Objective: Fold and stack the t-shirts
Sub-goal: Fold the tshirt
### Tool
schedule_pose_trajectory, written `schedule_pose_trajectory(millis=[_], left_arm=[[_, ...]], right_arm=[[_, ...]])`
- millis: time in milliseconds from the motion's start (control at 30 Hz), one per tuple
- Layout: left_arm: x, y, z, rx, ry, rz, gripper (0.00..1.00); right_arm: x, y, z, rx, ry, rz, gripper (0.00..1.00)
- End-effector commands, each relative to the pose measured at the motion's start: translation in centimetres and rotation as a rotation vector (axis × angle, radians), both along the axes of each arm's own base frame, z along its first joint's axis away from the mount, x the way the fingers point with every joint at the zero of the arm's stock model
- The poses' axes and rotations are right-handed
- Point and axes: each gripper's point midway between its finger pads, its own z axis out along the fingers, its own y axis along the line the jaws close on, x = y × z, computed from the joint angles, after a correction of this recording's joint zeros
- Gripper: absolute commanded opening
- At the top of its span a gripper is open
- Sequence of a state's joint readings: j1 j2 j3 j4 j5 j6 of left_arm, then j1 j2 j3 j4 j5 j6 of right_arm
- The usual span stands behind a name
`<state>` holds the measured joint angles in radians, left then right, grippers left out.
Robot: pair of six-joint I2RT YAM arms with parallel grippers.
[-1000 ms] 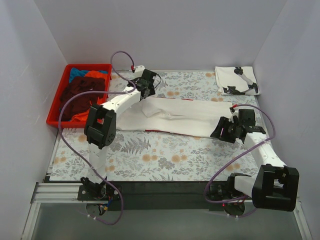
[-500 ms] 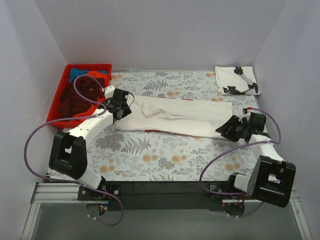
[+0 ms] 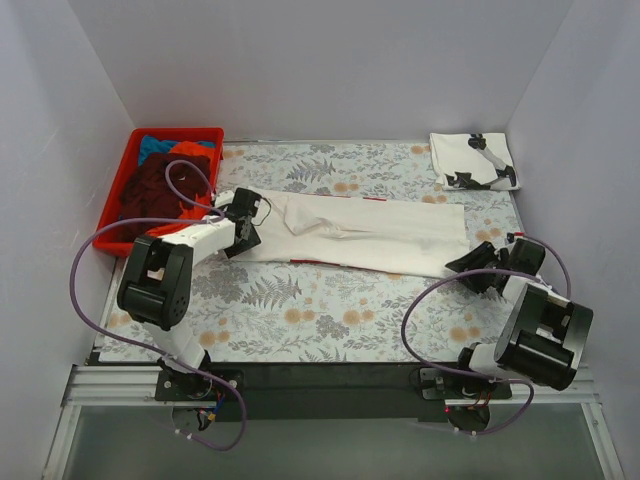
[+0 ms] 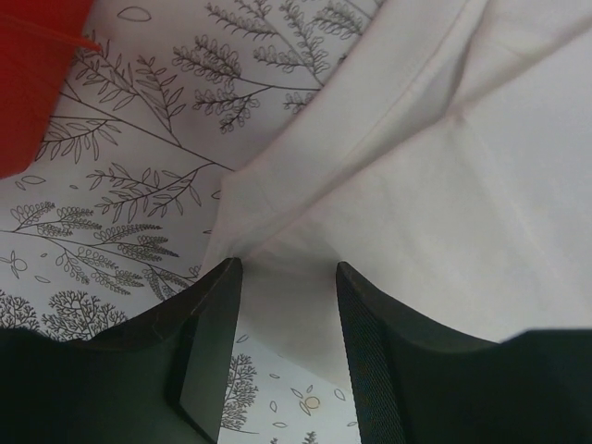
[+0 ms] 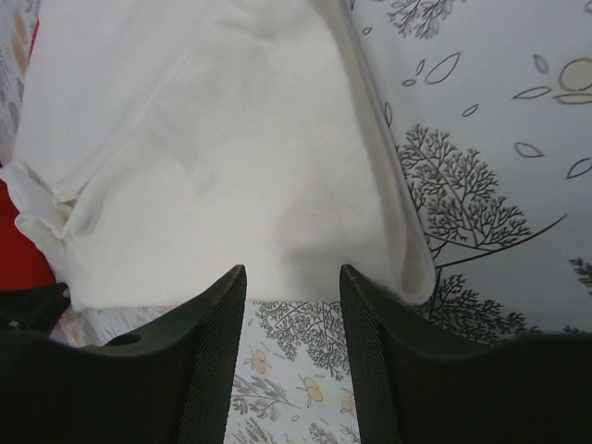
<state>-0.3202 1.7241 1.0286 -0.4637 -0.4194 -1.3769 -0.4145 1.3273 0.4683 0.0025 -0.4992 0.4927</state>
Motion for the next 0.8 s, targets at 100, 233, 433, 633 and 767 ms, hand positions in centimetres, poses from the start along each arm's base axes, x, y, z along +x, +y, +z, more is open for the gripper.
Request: schedule_pose_trajectory(millis=[100,233,433,633,767], left_arm=[[-3.9,1.8,-2.0,0.029,0.118,0.082,0.44],[-7.2,2.9,-2.5,0.047,0.176,0.105,0.43],[-11.5,3.3,-1.7,0.003,0.209,0.118,0.43],[-11.5,2.6,2.1,-0.090,0.078,0.109,0.51],[-10.3,1.5,5.5,-0.156,-0.017,0.074,0.57]], right_arm=[[-0.8,-3.9,-2.3,0.022,0.033,-0.140,0.53],[-1.7,-6.4,-3.0,0.060,0.059,-0.248,0.52],[-1.6,-9.2,-1.8,0.027,0.038,-0.328,0.53],[-0.3,-8.5,1.8,-0.012,-0.125,-0.261,0.53],[1.0,-6.1,4.7,-0.015,-0.280,-0.174,0.54]])
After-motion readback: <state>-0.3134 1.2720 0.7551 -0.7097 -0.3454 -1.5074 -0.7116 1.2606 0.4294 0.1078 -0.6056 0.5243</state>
